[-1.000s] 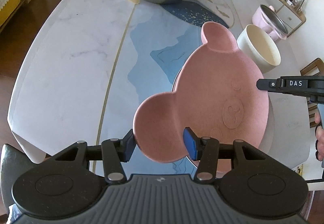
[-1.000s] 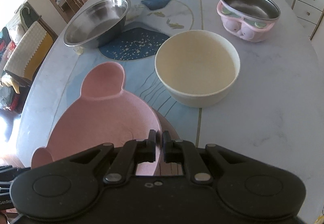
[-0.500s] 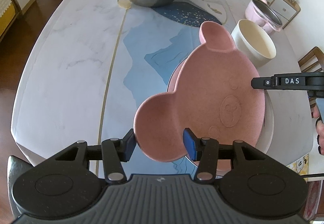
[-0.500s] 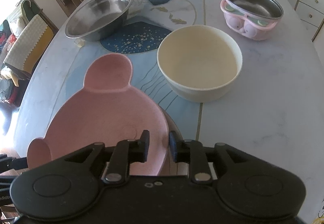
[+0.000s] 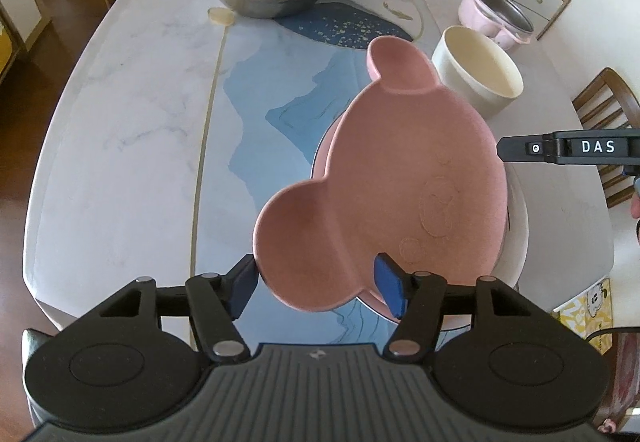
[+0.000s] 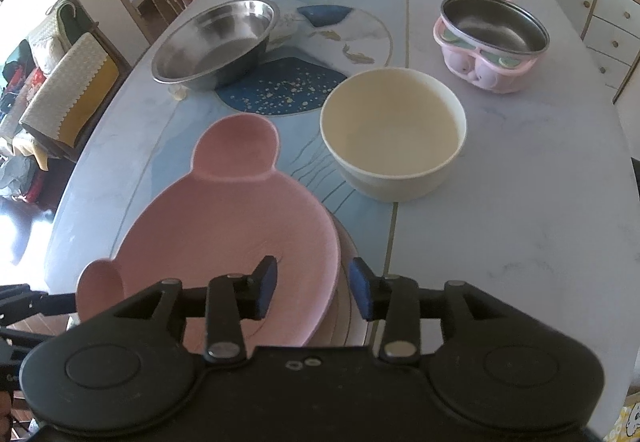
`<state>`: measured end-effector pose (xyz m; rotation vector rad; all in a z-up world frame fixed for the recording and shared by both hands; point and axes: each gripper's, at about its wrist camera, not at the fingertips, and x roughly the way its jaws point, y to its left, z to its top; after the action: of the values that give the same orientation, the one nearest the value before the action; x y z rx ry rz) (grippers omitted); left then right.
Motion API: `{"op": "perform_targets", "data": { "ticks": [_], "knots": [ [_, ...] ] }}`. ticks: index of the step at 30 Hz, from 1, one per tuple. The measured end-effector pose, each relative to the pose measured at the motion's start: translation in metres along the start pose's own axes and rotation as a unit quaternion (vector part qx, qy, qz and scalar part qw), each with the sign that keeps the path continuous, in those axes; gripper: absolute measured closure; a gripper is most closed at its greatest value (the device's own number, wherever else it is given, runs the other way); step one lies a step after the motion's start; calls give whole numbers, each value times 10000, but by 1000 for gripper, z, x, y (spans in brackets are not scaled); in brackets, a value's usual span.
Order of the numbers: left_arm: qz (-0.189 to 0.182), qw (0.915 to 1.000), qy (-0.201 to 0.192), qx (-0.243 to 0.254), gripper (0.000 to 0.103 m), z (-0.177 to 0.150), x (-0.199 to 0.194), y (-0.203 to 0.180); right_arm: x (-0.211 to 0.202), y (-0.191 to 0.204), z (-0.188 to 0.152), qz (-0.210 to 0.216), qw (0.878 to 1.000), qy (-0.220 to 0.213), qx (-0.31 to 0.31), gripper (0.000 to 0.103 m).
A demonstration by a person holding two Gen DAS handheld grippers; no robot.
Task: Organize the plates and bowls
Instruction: 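Lower the pink plate onto the white plates and open both grippers, then move both open grippers toward the steel mixing bowl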
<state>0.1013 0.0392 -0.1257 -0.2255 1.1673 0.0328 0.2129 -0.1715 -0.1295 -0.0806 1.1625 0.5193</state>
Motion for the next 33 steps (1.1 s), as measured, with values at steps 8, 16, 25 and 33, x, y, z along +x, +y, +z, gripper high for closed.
{"op": "perform_targets", "data": {
  "ticks": [8,16,25,33],
  "knots": [
    [-34,9995,-242,215,40,-6,-24,-2,-25,13,-7,215,9996,-137,-148,57],
    [44,9957,-788,480,40,-5,-57,-7,-53,27,-10,400,9982,-339,-277,53],
    [74,9877,-1415,664,32,27,-82,-23,-82,36,3,398,9958,-704,-430,41],
    [274,9800,-1876,610,24,72,-88,-32,-94,32,44,254,9924,-1001,-667,31]
  ]
}}
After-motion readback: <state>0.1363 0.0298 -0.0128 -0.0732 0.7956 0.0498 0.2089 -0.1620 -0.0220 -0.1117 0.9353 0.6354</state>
